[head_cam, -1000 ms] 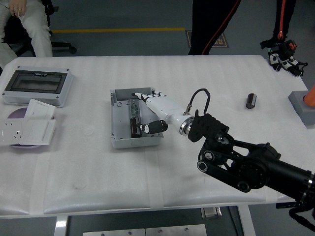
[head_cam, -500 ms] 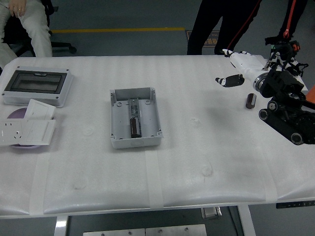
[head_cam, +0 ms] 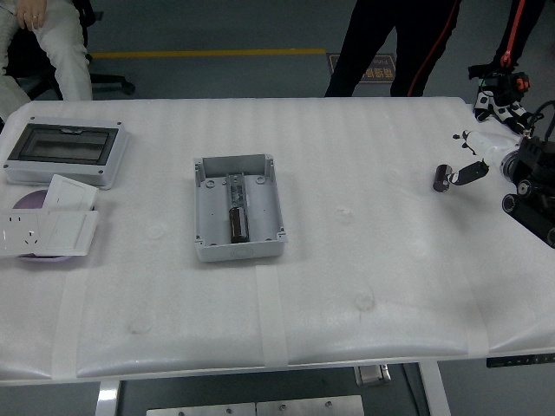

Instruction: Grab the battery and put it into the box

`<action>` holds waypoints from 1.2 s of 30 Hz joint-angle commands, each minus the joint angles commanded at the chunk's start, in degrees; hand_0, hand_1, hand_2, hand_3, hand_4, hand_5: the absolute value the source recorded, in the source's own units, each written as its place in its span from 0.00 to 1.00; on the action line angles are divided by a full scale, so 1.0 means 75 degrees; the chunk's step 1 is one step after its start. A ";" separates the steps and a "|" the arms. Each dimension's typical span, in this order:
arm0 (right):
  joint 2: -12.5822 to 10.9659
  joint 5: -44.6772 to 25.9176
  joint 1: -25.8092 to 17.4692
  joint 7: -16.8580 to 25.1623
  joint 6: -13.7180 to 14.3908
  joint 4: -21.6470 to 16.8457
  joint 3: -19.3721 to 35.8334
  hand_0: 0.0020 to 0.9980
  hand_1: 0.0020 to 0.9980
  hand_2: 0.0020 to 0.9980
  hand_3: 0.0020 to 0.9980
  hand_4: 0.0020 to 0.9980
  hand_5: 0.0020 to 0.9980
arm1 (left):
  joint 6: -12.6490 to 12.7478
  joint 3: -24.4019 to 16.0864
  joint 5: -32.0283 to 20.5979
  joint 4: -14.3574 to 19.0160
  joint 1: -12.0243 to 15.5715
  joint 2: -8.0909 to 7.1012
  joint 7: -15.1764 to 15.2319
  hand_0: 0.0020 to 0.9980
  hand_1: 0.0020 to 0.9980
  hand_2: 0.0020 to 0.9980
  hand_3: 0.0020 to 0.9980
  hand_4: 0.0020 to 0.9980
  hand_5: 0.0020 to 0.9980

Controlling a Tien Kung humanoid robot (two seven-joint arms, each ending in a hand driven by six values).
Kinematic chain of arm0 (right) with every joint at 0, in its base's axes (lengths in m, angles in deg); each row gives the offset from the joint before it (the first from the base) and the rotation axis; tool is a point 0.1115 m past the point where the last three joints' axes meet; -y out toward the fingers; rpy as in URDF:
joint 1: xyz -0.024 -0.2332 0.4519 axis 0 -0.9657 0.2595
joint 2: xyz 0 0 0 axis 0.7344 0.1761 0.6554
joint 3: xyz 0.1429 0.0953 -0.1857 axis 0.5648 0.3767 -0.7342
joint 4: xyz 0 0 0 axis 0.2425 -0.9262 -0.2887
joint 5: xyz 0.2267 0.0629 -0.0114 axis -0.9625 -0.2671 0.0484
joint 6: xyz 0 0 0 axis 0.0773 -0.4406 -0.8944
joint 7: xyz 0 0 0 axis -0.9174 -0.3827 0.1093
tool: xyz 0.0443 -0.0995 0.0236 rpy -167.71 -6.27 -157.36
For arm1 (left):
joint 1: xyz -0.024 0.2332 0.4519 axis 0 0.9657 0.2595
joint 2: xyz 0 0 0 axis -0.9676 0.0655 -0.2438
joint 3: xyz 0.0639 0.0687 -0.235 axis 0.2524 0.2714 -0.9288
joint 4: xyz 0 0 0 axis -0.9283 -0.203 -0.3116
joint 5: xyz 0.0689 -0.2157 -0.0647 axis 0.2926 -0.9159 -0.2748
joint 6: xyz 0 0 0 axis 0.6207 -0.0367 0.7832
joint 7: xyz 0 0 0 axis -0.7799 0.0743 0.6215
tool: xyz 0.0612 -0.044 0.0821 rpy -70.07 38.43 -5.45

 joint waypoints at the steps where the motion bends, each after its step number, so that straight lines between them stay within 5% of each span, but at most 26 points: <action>1: 0.0023 -0.0058 0.0025 0.0009 -0.0008 0.0045 -0.0058 1.00 0.80 0.86 0.97 0.82 0.35 | -0.0001 -0.0006 0.0007 0.0000 -0.0003 -0.0003 -0.0001 0.37 0.60 0.46 0.37 0.59 0.38; 3: 0.0099 -0.0159 0.0073 0.0016 -0.0021 0.0095 -0.0167 1.00 0.81 0.87 0.97 0.90 0.44 | -0.0003 -0.0031 0.0035 0.0002 -0.0008 -0.0011 -0.0011 0.37 0.60 0.46 0.37 0.59 0.38; 12: 0.0478 -0.0481 0.0119 0.0041 -0.0119 0.0389 -0.0956 1.00 0.81 0.87 0.97 0.90 0.44 | -0.0011 0.0116 -0.0078 0.0002 -0.0059 -0.0041 0.0045 0.37 0.60 0.45 0.37 0.59 0.38; 20: 0.0491 -0.0613 0.0069 0.0076 0.0014 0.0540 -0.1136 1.00 0.81 0.86 0.97 0.90 0.45 | 0.0024 0.0179 -0.0111 0.0017 -0.0045 -0.0029 0.0108 0.37 0.60 0.45 0.37 0.58 0.38; 32: 0.0537 -0.0656 0.0091 0.0108 0.0338 0.0539 -0.1254 1.00 0.80 0.84 0.96 0.88 0.46 | 0.0083 0.0219 -0.0132 0.0019 -0.0080 -0.0022 0.0202 0.37 0.60 0.45 0.37 0.58 0.39; 33: 0.0545 -0.0666 0.0086 0.0105 0.0344 0.0553 -0.1282 0.98 0.75 0.79 0.89 0.77 0.48 | 0.0080 0.0225 -0.0137 0.0019 -0.0080 -0.0020 0.0203 0.37 0.60 0.45 0.37 0.58 0.39; 36: 0.0571 -0.0712 0.0077 0.0106 0.0363 0.0599 -0.1352 0.98 0.75 0.79 0.89 0.77 0.48 | 0.0067 0.0214 -0.0121 0.0020 -0.0081 -0.0015 0.0191 0.37 0.60 0.45 0.37 0.58 0.39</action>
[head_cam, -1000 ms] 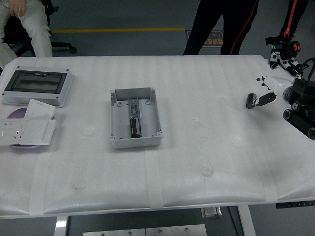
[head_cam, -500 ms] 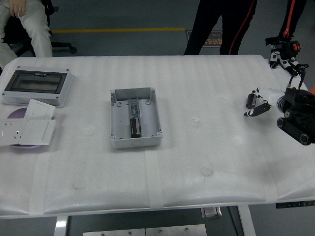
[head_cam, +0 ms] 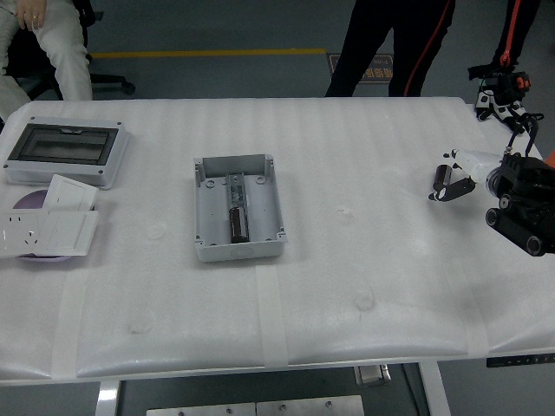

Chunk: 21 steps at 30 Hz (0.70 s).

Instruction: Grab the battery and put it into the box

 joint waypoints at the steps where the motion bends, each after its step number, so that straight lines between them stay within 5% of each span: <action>1: 0.0008 -0.0007 -0.0001 0.0002 0.0007 0.0014 -0.0016 0.98 0.75 0.79 0.89 0.77 0.48 | -0.0002 -0.0002 0.0003 0.0000 0.0000 0.0001 -0.0001 0.37 0.60 0.45 0.37 0.58 0.39; 2: 0.0016 -0.0025 -0.0002 0.0003 0.0013 0.0028 -0.0033 0.98 0.75 0.79 0.89 0.77 0.48 | -0.0002 -0.0001 0.0001 -0.0001 -0.0001 0.0000 0.0002 0.37 0.60 0.45 0.37 0.58 0.39; 3: 0.0024 -0.0039 -0.0005 0.0003 0.0020 0.0039 -0.0045 0.95 0.73 0.78 0.82 0.67 0.44 | -0.0002 -0.0003 0.0002 -0.0001 -0.0003 0.0000 0.0005 0.37 0.60 0.45 0.37 0.58 0.39; 8: 0.0081 -0.0071 -0.0019 0.0009 0.0069 0.0074 -0.0076 0.95 0.73 0.78 0.82 0.67 0.44 | 0.0003 -0.0006 0.0007 -0.0002 -0.0011 0.0003 0.0019 0.37 0.60 0.45 0.37 0.58 0.39; 9: 0.0091 -0.0073 -0.0019 0.0012 0.0076 0.0077 -0.0084 0.94 0.73 0.77 0.78 0.58 0.39 | 0.0002 -0.0004 0.0008 -0.0002 -0.0012 0.0005 0.0021 0.37 0.60 0.45 0.37 0.58 0.39; 21: -0.0031 0.0325 -0.0010 -0.0025 0.0157 -0.0274 0.0208 0.93 0.72 0.76 0.76 0.52 0.36 | 0.0020 -0.0004 0.0034 0.0001 -0.0009 0.0026 0.0031 0.37 0.59 0.45 0.38 0.59 0.41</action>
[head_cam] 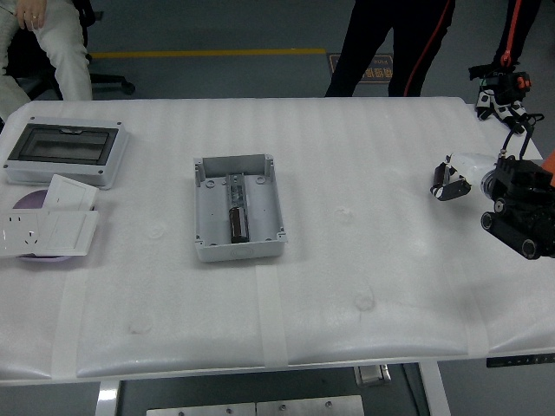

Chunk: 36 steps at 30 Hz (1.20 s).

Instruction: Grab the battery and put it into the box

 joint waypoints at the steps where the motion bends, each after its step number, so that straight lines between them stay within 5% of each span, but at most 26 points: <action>1: -0.0042 0.0105 0.0000 -0.0014 0.0009 -0.0115 0.0116 0.93 0.72 0.76 0.76 0.52 0.36 | 0.0002 0.0008 -0.0010 0.0000 0.0003 0.0002 0.0003 0.37 0.59 0.45 0.38 0.59 0.41; 7: -0.0304 0.1050 -0.0223 -0.0211 0.0095 -0.1220 0.1187 0.92 0.72 0.75 0.76 0.52 0.37 | 0.0006 0.0019 -0.0015 -0.0007 0.0014 0.0026 0.0004 0.37 0.59 0.46 0.38 0.59 0.41; 12: -0.0188 0.1712 -0.0647 -0.0350 0.0205 -0.2442 0.2134 0.92 0.72 0.75 0.76 0.53 0.37 | -0.0009 -0.0035 0.0035 -0.0011 0.0040 0.0036 -0.0035 0.37 0.60 0.46 0.38 0.59 0.41; 18: 0.0448 0.2283 -0.1173 -0.0637 0.0265 -0.3989 0.2926 0.93 0.72 0.75 0.76 0.53 0.37 | -0.0017 -0.0163 0.0147 -0.0007 0.0099 0.0062 -0.0112 0.37 0.60 0.46 0.38 0.59 0.41; 25: 0.1266 0.2675 -0.1556 -0.0613 0.0470 -0.5451 0.2835 0.94 0.72 0.76 0.78 0.54 0.37 | -0.0051 -0.0224 0.0208 0.0001 0.0141 0.0057 -0.0180 0.37 0.60 0.46 0.38 0.59 0.41; 29: 0.1568 0.2837 -0.1745 -0.0530 0.0564 -0.5718 0.2805 0.94 0.72 0.76 0.78 0.54 0.37 | -0.0055 -0.0239 0.0220 0.0004 0.0154 0.0055 -0.0194 0.37 0.60 0.46 0.38 0.59 0.41; 30: 0.1624 0.2872 -0.1784 -0.0506 0.0582 -0.5718 0.2795 1.00 0.79 0.82 0.92 0.67 0.43 | -0.0056 -0.0240 0.0221 0.0003 0.0156 0.0057 -0.0194 0.37 0.60 0.46 0.37 0.59 0.42; 35: 0.1741 0.3012 -0.1843 -0.0475 0.0566 -0.5642 0.2713 1.00 0.79 0.82 0.92 0.67 0.43 | -0.0060 -0.0256 0.0236 -0.0001 0.0147 0.0057 -0.0196 0.37 0.60 0.46 0.37 0.59 0.42; 36: 0.1752 0.3024 -0.1848 -0.0474 0.0560 -0.5617 0.2708 1.00 0.90 0.92 1.00 0.82 0.46 | -0.0060 -0.0255 0.0234 -0.0002 0.0143 0.0055 -0.0194 0.37 0.59 0.46 0.37 0.59 0.41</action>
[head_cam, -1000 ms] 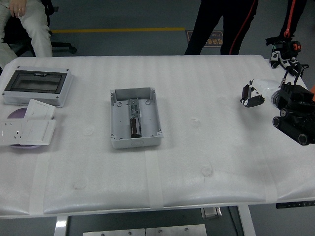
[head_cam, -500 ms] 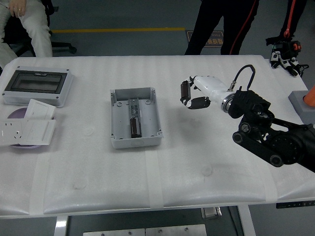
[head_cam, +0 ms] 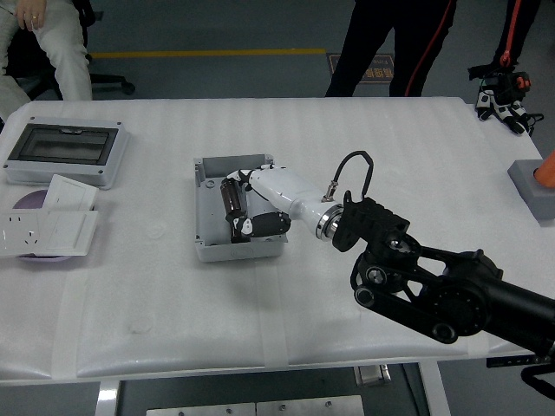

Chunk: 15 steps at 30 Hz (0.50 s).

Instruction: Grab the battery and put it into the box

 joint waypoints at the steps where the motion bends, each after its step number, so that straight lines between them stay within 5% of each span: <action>1: 0.0010 0.0004 -0.0004 0.0001 -0.0005 0.0023 -0.0002 1.00 0.90 0.92 1.00 0.82 0.46 | 0.0000 0.0001 -0.0002 -0.0001 -0.0002 -0.0001 0.0001 0.37 0.59 0.46 0.37 0.59 0.41; 15: -0.0117 -0.0149 -0.0135 0.0109 0.0078 0.0102 0.0420 1.00 0.95 0.95 1.00 0.92 0.51 | -0.0002 0.0004 -0.0037 -0.0004 0.0009 0.0014 -0.0036 0.37 0.59 0.45 0.37 0.59 0.41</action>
